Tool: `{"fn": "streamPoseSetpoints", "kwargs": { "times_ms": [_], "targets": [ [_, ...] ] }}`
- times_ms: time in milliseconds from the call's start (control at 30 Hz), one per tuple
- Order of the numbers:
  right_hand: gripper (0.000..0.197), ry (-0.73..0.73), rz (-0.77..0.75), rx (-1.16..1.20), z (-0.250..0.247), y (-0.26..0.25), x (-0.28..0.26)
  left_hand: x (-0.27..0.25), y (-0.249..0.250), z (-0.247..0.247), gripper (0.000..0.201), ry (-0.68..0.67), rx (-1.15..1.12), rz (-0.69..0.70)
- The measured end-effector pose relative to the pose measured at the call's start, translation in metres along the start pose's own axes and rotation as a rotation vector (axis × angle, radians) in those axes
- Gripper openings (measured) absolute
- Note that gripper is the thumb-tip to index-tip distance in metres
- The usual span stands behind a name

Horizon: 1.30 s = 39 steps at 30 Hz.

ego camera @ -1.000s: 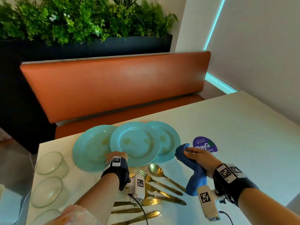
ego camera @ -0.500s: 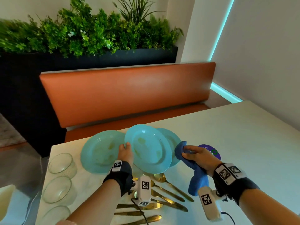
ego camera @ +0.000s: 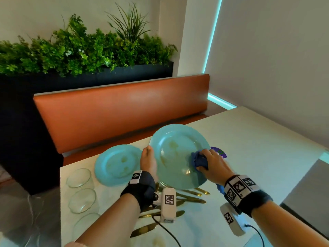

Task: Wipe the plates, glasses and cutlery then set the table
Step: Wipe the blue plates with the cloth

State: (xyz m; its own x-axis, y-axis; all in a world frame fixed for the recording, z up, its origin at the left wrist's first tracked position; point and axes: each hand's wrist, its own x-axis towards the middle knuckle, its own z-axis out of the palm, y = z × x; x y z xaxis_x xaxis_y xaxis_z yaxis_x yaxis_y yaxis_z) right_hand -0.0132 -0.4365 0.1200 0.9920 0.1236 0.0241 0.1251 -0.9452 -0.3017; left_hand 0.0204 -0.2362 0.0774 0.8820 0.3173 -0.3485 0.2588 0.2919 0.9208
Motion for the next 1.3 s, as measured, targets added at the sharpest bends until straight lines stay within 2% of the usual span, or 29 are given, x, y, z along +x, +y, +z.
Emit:
{"fn": "streamPoseSetpoints", "kwargs": {
  "times_ms": [100, 167, 267, 367, 433, 500, 600, 700, 800, 867, 1000, 1067, 1100, 1200, 1300],
  "targets": [
    [0.049, 0.092, -0.008, -0.023, -0.003, -0.007, -0.018, -0.018, 0.011, -0.003, 0.036, -0.066, -0.039, -0.005],
    [0.048, 0.117, -0.03, -0.041, 0.001, -0.016, -0.03, -0.022, 0.01, -0.002, 0.041, -0.102, -0.036, 0.002],
    [0.038, 0.164, -0.187, -0.03, 0.014, -0.037, -0.049, -0.011, 0.001, 0.002, 0.056, -0.108, -0.029, 0.059],
    [0.033, 0.055, -0.314, -0.002, 0.024, -0.045, -0.064, -0.02, 0.018, -0.001, 0.05, -0.109, -0.004, 0.09],
    [0.03, 0.053, -0.357, -0.046, 0.02, -0.039, -0.065, -0.018, 0.019, -0.003, 0.049, -0.101, -0.004, 0.089],
    [0.031, 0.029, -0.318, -0.092, 0.008, -0.032, -0.064, -0.017, 0.016, -0.005, 0.052, -0.11, -0.008, 0.092],
    [0.029, -0.026, -0.168, -0.264, -0.014, -0.016, -0.054, -0.017, 0.017, -0.004, 0.051, -0.13, -0.001, 0.099],
    [0.028, 0.037, -0.073, -0.307, -0.024, -0.007, -0.041, -0.02, 0.019, 0.002, 0.049, -0.121, -0.011, 0.096],
    [0.03, 0.063, -0.018, -0.268, -0.019, -0.016, -0.034, -0.024, 0.023, 0.006, 0.038, -0.106, -0.053, 0.098],
    [0.034, 0.057, -0.073, -0.185, -0.008, -0.024, -0.037, -0.025, 0.029, 0.008, 0.036, -0.098, -0.039, 0.114],
    [0.054, -0.086, -0.279, -0.1, -0.002, -0.029, -0.055, -0.015, 0.031, 0.012, 0.028, -0.088, 0.035, 0.156],
    [0.04, -0.041, -0.316, -0.156, -0.014, -0.013, -0.049, -0.012, 0.028, 0.014, 0.024, -0.093, 0.049, 0.168],
    [0.034, -0.026, -0.29, -0.215, -0.021, -0.002, -0.043, -0.011, 0.026, 0.016, 0.024, -0.096, 0.061, 0.176],
    [0.035, -0.04, -0.054, -0.301, -0.041, 0.021, -0.024, -0.012, 0.021, 0.024, 0.024, -0.114, 0.088, 0.185],
    [0.04, 0.062, 0.02, -0.282, -0.042, 0.014, -0.012, -0.017, 0.023, 0.037, 0.025, -0.127, 0.096, 0.173]
  ]
}}
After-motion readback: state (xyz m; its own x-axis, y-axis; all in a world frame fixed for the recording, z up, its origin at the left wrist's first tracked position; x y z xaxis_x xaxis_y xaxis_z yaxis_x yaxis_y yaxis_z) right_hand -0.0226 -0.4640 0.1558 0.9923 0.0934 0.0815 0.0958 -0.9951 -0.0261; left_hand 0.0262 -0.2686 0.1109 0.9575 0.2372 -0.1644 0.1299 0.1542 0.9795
